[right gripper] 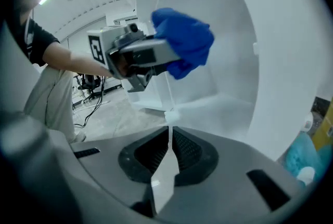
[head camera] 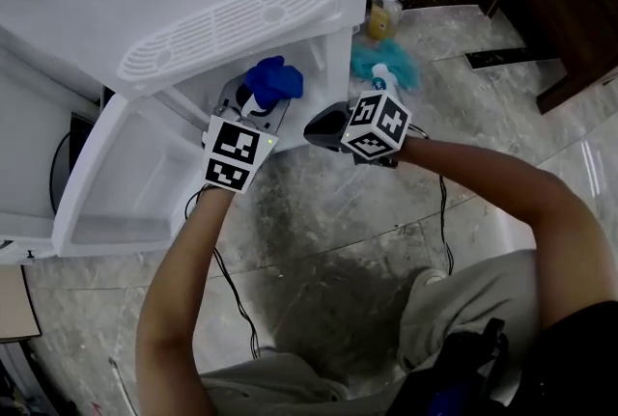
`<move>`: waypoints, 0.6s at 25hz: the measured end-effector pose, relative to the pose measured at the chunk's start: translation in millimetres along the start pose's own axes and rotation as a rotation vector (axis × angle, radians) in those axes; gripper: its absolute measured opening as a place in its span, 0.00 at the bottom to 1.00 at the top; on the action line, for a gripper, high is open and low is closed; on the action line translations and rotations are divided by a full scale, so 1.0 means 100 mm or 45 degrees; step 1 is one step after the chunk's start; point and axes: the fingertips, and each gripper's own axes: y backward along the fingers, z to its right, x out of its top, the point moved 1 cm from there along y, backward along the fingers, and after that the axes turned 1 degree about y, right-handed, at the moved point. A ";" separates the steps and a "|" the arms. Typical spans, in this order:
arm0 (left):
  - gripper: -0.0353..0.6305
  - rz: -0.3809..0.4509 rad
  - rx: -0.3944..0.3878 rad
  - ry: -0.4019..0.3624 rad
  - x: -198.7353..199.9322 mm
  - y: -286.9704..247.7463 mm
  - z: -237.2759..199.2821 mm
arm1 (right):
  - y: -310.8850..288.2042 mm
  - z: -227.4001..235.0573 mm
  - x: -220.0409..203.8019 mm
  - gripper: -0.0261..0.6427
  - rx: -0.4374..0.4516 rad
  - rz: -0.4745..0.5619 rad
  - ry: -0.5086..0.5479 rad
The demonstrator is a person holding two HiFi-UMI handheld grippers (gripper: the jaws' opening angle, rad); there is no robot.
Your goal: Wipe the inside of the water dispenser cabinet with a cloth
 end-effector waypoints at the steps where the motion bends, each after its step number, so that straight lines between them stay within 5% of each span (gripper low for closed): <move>1: 0.26 -0.047 -0.028 -0.041 -0.07 0.09 0.04 | -0.03 -0.01 0.05 0.04 -0.005 0.008 -0.003; 11: 0.26 -0.346 -0.157 -0.161 -1.01 0.91 0.16 | -0.24 -0.19 0.58 0.06 -0.048 0.038 0.033; 13: 0.26 -0.397 -0.145 -0.186 -1.13 0.97 0.17 | -0.28 -0.24 0.69 0.26 -0.031 0.064 -0.014; 15: 0.26 -0.420 -0.131 -0.197 -1.18 0.99 0.17 | -0.34 -0.33 0.84 0.35 0.015 0.099 -0.066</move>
